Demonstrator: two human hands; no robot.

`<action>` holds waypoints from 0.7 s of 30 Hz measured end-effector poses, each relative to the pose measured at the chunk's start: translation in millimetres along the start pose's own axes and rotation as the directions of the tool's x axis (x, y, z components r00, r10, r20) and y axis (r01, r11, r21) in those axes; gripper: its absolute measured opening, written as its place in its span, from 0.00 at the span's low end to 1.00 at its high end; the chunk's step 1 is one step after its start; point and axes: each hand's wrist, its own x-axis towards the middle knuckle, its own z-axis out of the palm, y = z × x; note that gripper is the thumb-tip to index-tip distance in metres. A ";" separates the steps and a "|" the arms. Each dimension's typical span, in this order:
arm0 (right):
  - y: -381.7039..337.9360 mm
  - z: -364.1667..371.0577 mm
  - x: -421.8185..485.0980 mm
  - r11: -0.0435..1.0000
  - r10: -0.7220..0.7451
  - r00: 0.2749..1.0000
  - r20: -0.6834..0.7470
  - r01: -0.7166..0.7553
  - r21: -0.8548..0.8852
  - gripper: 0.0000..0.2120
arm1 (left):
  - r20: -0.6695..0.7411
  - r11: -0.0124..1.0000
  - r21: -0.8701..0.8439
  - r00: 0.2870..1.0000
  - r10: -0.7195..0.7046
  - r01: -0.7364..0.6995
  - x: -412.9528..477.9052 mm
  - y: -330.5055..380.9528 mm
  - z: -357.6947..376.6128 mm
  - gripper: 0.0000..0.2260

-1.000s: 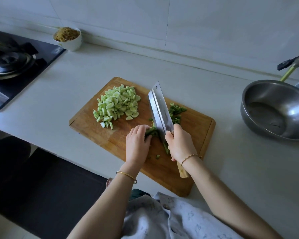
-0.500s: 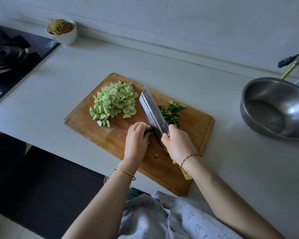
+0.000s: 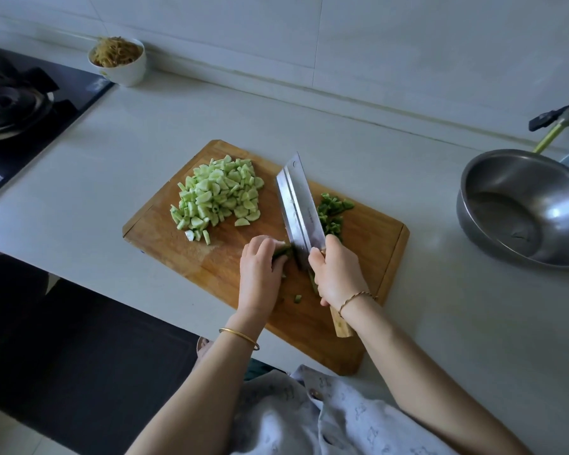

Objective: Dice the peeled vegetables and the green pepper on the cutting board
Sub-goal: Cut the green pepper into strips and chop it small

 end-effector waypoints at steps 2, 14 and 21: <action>-0.1 -4.6 -2.2 0.999 -0.039 0.999 -0.015 0.039 0.008 0.09 | 0.008 1.000 -0.009 1.000 -0.013 0.013 2.1 1.2 0.4 0.06; 0.3 -4.6 -8.1 0.977 -0.097 0.994 0.044 0.104 -0.185 0.07 | 0.012 0.999 -0.039 0.999 -0.033 0.033 4.0 5.4 -2.9 0.04; -5.9 2.2 -6.6 0.983 -0.042 0.995 0.088 0.057 -0.174 0.14 | 0.002 0.999 -0.051 1.000 0.001 -0.001 4.4 2.2 -2.1 0.04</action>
